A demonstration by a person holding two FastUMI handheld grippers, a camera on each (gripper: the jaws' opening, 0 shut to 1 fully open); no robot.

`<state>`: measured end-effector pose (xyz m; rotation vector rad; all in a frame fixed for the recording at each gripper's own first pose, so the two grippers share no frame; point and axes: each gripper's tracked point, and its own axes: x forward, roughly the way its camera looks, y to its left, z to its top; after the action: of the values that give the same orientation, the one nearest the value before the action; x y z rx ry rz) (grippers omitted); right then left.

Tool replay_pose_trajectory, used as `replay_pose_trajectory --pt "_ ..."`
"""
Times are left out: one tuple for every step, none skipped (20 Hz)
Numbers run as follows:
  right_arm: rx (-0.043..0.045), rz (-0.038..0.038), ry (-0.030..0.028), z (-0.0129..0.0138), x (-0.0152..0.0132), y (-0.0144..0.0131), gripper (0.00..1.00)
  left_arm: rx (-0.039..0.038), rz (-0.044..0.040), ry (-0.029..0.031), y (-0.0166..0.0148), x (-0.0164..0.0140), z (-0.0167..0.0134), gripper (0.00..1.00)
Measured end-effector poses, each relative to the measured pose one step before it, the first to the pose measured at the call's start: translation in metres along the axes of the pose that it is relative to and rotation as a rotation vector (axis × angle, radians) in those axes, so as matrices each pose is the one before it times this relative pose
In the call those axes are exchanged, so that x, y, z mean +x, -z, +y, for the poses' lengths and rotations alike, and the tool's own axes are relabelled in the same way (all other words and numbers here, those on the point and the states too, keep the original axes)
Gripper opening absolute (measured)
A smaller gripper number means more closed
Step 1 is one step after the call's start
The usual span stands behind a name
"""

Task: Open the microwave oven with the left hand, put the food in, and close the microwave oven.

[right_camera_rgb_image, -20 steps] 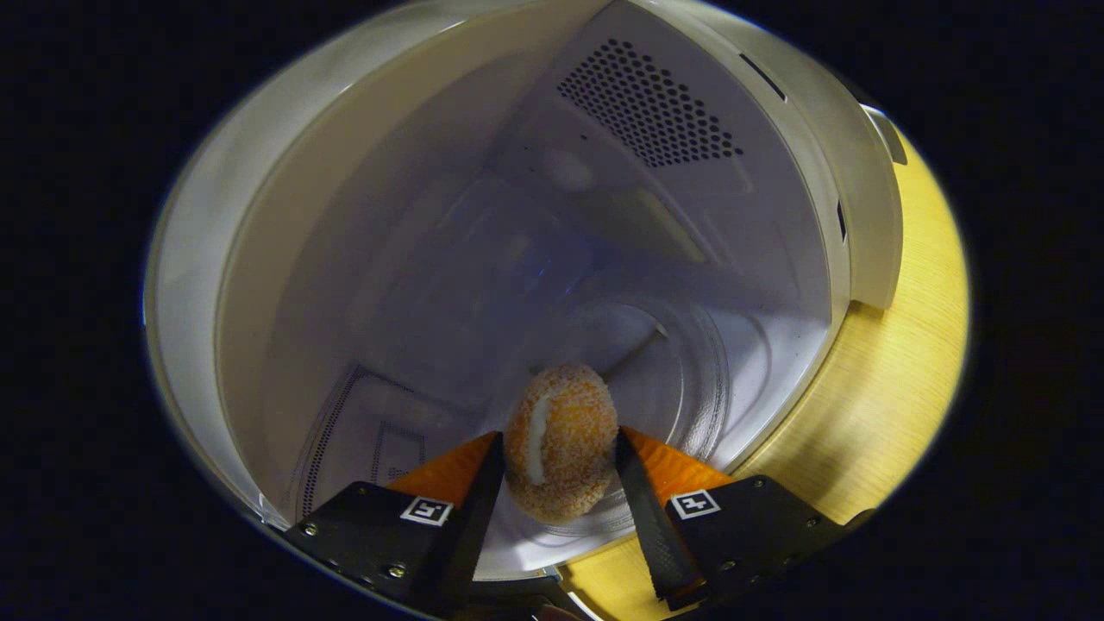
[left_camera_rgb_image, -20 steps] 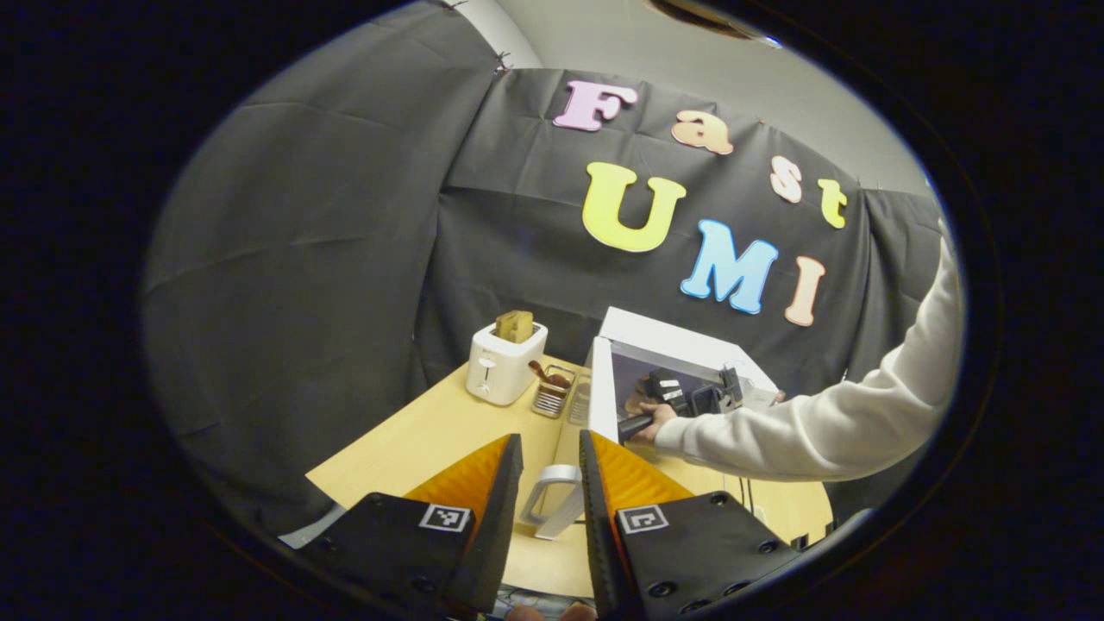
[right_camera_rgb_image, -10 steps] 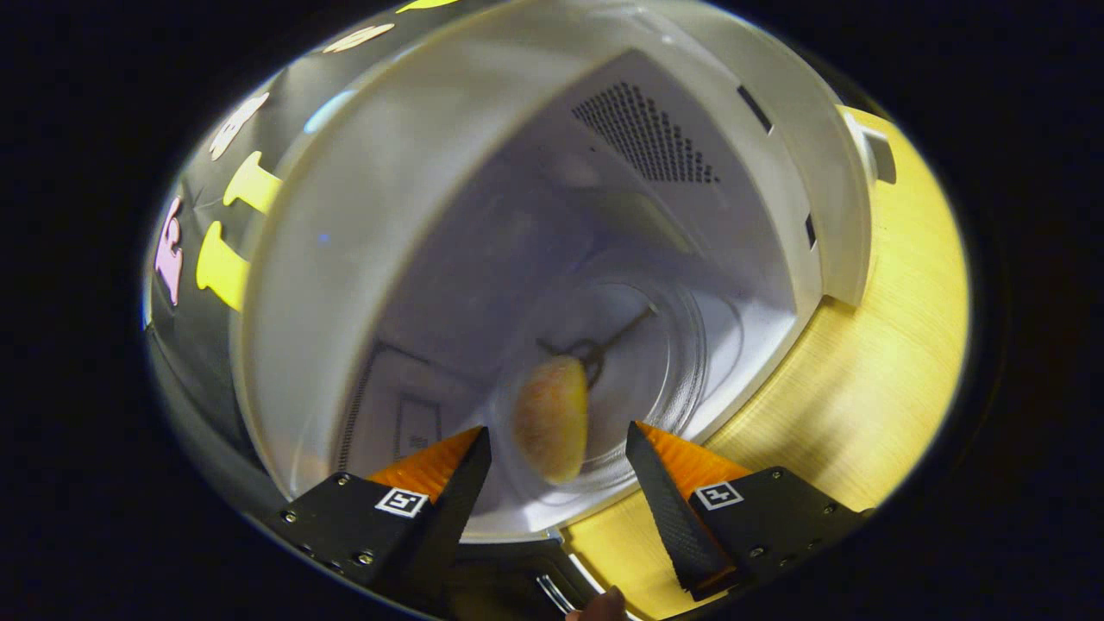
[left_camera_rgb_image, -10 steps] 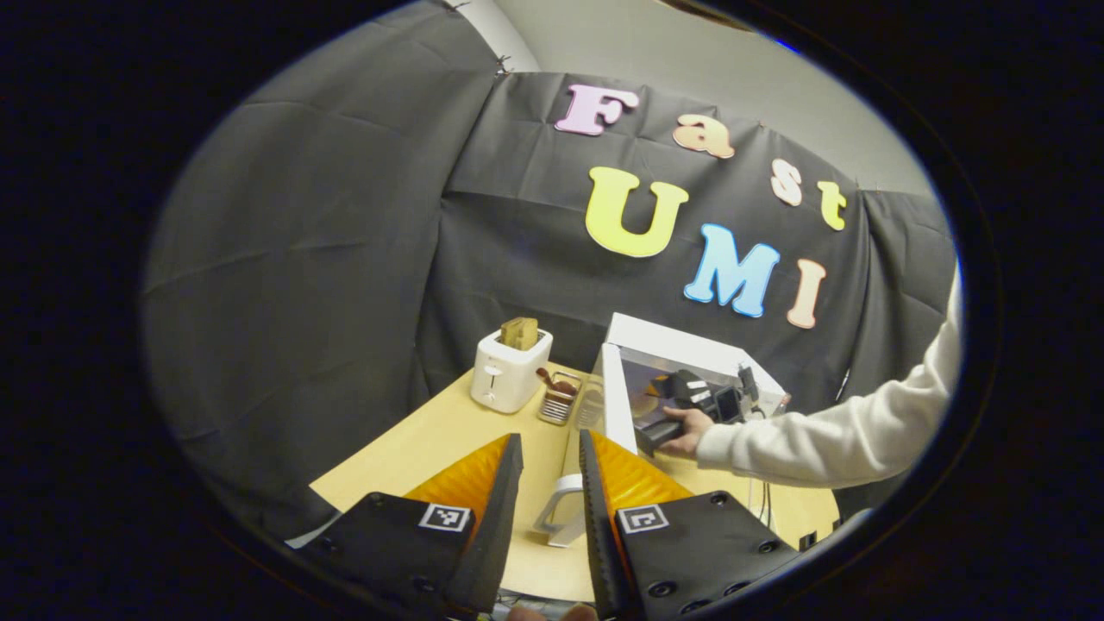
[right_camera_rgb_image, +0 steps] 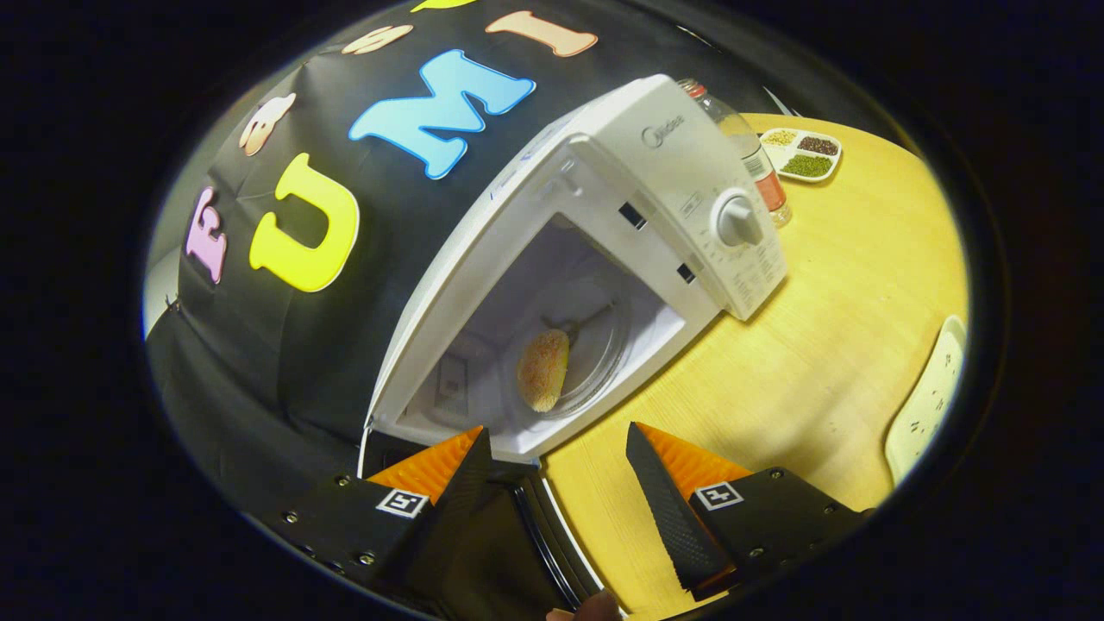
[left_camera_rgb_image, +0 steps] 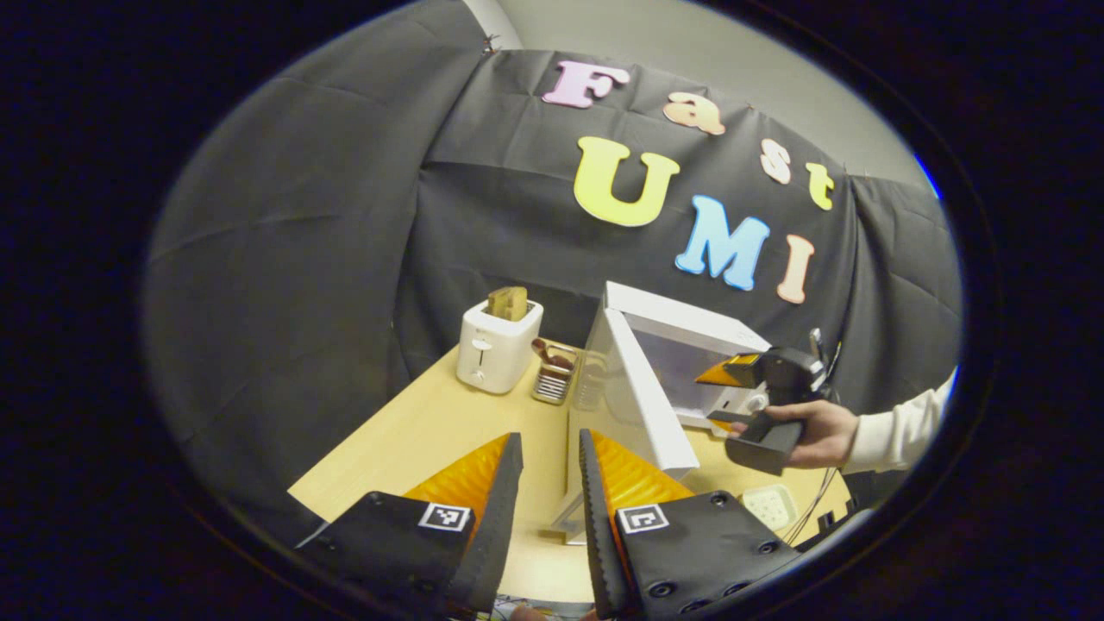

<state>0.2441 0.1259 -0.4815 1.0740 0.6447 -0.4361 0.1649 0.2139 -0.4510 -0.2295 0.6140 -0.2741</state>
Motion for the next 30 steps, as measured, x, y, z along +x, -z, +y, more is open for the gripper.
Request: replay_pose_trajectory --pt "-0.01269 0.00522 -0.00801 -0.00719 -0.01547 -0.00132 0.96 0.0186 0.01536 0.01378 0.00815 0.00512 -0.00273 0.41" --pt "-0.00762 0.00938 -0.00759 -0.00625 -0.01559 -0.00039 0.96 0.01618 0.01252 0.01548 0.00591 0.00431 -0.00372 0.48" --pt "-0.00726 0.01141 0.00692 -0.00961 -0.01581 -0.00023 0.96 0.01492 0.0172 0.01171 0.0079 0.00519 -0.0045 0.41" --pt "-0.00756 0.00455 -0.005 -0.00654 -0.01771 -0.00009 0.96 0.01043 0.01385 0.01154 0.00637 0.00442 -0.00367 0.48" --pt "-0.01133 0.00531 -0.00675 -0.00542 -0.01651 -0.00027 0.96 0.00993 0.01641 0.00386 0.00647 0.0046 -0.00317 0.48" --pt "-0.01919 0.01367 -0.00124 -0.00723 -0.01545 0.00326 0.96 0.01485 0.02303 -0.00092 0.00453 0.0015 -0.00247 0.48" --pt "-0.02676 0.01652 0.00018 -0.00719 -0.01497 0.00265 0.96 0.02457 -0.02392 0.00087 -0.00343 -0.00356 -0.00246 0.41" --pt "-0.03115 0.00813 -0.00126 -0.00575 -0.0164 0.00052 0.96 0.02237 0.00317 -0.01952 -0.00163 -0.00068 0.00034 0.48" --pt "-0.03089 0.00589 -0.00617 -0.00541 -0.01465 -0.00025 0.96 0.01375 0.00419 -0.02156 -0.00013 0.00145 0.0029 0.48" --pt "-0.02782 0.01093 -0.01444 -0.00269 -0.01517 0.00218 0.96 0.00456 -0.00249 -0.01373 -0.00205 -0.00002 0.00093 0.48" --pt "-0.02534 0.01018 -0.02122 -0.00166 -0.01469 0.00126 0.96 0.00414 0.00133 -0.01593 -0.00037 0.00215 -0.00131 0.48" --pt "-0.02888 0.01165 -0.02133 -0.00033 -0.01531 0.00145 0.96 0.01458 0.01415 -0.02272 0.00298 0.00197 0.00137 0.41" --pt "-0.0281 0.00129 -0.01517 -0.00092 -0.01662 -0.00174 0.96 0.01018 0.02249 -0.01452 0.00546 0.00803 -0.00082 0.48" --pt "-0.0319 -0.00763 -0.00834 -0.00116 -0.0179 -0.00298 0.96 0.00886 0.01762 -0.01883 0.00454 0.00175 -0.00182 0.48" --pt "-0.04102 -0.00474 0.00071 -0.004 -0.01645 -0.00249 0.96 0.01149 0.00172 -0.01112 0.00004 0.00246 -0.00367 0.48" --pt "-0.04683 -0.00669 0.00443 -0.00469 -0.01561 -0.00267 0.96 0.01188 0.00289 -0.00269 -0.00172 0.00143 -0.00574 0.48" --pt "-0.047 -0.00552 0.00612 -0.00536 -0.01532 -0.00294 0.96 0.00901 0.00861 -0.00397 -0.0005 0.00182 -0.00827 0.52" --pt "-0.04257 -0.01119 0.00762 -0.00578 -0.01581 -0.00341 0.96 0.00433 0.00576 -0.00497 -0.00178 0.00115 -0.00673 0.48" --pt "-0.03159 -0.02041 -0.00559 -0.00338 -0.01369 -0.00557 0.96 -0.00059 0.00583 -0.00426 -0.0013 0.0026 -0.00936 0.48" --pt "-0.02706 -0.0209 -0.001 -0.00369 -0.0126 -0.00539 0.96 -0.00485 0.01157 -0.00231 0.00053 0.00025 -0.00888 0.48" --pt "-0.02367 -0.00703 0.00057 -0.00651 -0.00922 -0.00251 0.96 -0.00194 0.0055 0.00126 0.00012 0.00235 -0.01319 0.45" --pt "-0.01768 -0.01271 -0.0077 -0.00369 -0.00927 -0.00131 0.96 0.00815 0.0004 0.00367 -0.00211 0.00032 -0.01162 0.48" --pt "-0.01341 -0.0188 -0.00265 -0.00365 -0.011 -0.00416 0.96 0.02007 -0.00326 0.00744 -0.00251 -0.00018 -0.01345 0.48" --pt "-0.00441 -0.01698 0.01404 -0.00746 -0.01022 -0.00425 0.96 0.02561 0.0041 0.00924 -0.00183 0.00092 -0.01417 0.45" --pt "0.00691 -0.0025 0.01781 -0.00842 -0.00559 -0.00172 0.96 0.03031 0.00642 0.016 -0.00185 0.00359 -0.01432 0.48" --pt "0.01196 -0.0045 0.00365 -0.00388 -0.00405 0.00027 0.96 0.03173 -0.00076 0.01633 -0.00511 0.00462 -0.014 0.41" --pt "0.00913 -0.00559 0.00987 -0.00504 -0.00211 -0.00213 0.96 0.02823 -0.00175 0.01682 -0.00601 0.00727 -0.01227 0.55" --pt "0.00612 -0.00356 0.01829 -0.00588 -0.00299 0.00449 0.96 0.01913 -0.00733 0.02214 -0.00665 0.00829 -0.01156 0.41" --pt "0.00825 0.00151 0.0269 -0.00829 0.00125 -0.00051 0.96 0.01448 -0.00534 0.02663 -0.00809 0.00712 -0.01486 0.51" --pt "0.01605 0.0067 0.02164 -0.00581 0.00209 0.00162 0.96 0.01465 -0.0055 0.03134 -0.00866 0.0102 -0.01375 0.48"
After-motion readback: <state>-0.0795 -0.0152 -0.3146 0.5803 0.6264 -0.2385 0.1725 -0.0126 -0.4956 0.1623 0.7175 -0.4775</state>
